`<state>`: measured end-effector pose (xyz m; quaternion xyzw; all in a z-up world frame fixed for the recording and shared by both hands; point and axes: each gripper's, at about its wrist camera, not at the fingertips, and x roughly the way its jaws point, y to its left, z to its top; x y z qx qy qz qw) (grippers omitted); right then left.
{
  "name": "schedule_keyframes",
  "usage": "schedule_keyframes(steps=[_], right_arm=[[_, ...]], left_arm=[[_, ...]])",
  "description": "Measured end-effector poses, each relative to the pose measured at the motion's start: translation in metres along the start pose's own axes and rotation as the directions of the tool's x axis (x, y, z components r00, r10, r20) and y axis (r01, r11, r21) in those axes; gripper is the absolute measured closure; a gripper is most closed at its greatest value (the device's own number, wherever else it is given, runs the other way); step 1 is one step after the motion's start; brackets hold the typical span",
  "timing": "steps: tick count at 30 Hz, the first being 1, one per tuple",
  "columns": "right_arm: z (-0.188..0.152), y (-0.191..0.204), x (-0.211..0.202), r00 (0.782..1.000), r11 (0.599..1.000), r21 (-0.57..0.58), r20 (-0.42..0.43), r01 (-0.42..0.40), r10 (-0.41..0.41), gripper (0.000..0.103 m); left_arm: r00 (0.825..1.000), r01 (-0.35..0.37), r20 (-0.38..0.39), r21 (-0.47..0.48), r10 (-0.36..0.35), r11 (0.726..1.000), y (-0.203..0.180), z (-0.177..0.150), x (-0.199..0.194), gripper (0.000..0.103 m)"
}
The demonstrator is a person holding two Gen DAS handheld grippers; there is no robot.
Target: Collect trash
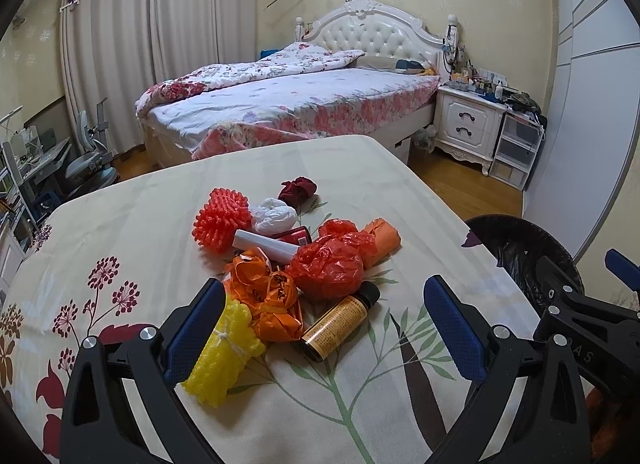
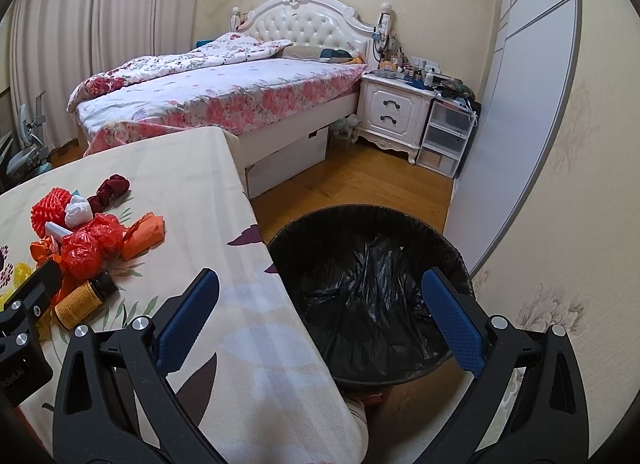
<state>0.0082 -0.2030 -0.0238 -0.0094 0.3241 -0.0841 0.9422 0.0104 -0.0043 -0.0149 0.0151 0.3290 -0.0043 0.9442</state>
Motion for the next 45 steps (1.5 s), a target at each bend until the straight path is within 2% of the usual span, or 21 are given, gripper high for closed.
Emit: schedule_keyframes(steps=[45], right_arm=[[-0.0047, -0.0046, 0.0032, 1.0, 1.0, 0.004, -0.01, 0.001, -0.001, 0.004]], left_arm=[[1.0, 0.001, -0.009, 0.004, -0.001, 1.0, -0.0056, -0.0046, 0.0058, 0.006]])
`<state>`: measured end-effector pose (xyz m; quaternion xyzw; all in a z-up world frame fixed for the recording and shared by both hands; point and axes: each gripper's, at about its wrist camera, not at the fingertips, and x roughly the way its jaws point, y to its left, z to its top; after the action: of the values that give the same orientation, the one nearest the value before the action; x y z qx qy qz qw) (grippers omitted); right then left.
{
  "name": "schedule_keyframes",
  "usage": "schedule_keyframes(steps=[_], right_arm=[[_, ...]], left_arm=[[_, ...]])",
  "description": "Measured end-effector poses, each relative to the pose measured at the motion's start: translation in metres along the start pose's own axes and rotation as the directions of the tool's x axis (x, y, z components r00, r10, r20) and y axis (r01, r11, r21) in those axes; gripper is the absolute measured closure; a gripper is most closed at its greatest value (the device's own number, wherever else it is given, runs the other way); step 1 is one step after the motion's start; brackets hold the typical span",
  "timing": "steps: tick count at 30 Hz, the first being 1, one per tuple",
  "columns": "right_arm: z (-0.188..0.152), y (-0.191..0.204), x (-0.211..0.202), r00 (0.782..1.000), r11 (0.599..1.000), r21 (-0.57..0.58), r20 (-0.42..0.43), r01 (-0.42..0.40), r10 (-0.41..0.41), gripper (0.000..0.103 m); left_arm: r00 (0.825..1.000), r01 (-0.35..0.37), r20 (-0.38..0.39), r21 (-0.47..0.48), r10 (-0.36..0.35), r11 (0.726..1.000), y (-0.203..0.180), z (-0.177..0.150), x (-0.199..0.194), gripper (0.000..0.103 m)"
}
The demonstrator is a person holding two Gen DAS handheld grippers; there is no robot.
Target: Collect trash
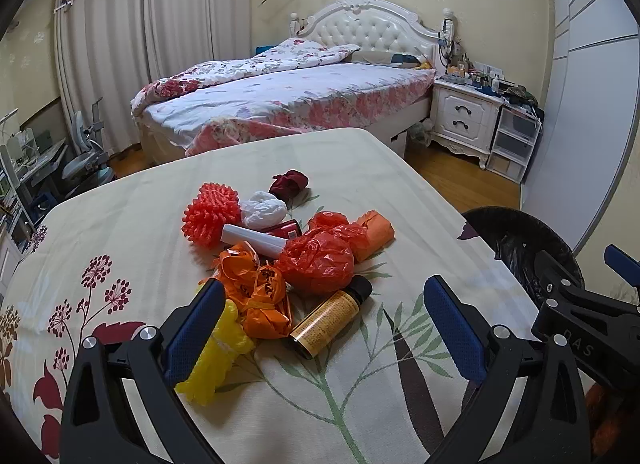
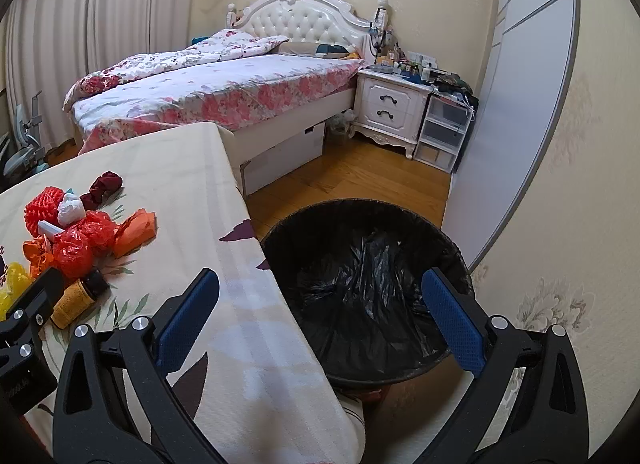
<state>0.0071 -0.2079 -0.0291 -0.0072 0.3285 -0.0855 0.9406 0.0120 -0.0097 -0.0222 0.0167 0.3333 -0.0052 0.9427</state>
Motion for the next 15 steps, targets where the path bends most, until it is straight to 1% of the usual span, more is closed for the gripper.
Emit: schedule_keyframes(steps=[8, 15], right_arm=[[-0.0042, -0.0021, -0.0007, 1.0, 1.0, 0.0, -0.003, -0.001, 0.001, 0.004], [-0.0075, -0.0028, 0.0033, 1.0, 1.0, -0.004, -0.016, -0.013, 0.013, 0.004]], left_arm=[[1.0, -0.001, -0.002, 0.002, 0.001, 1.0, -0.0009, 0.0007, 0.0005, 0.006], [1.0, 0.005, -0.014, -0.004, -0.005, 1.0, -0.0003, -0.0059, 0.0021, 0.007]])
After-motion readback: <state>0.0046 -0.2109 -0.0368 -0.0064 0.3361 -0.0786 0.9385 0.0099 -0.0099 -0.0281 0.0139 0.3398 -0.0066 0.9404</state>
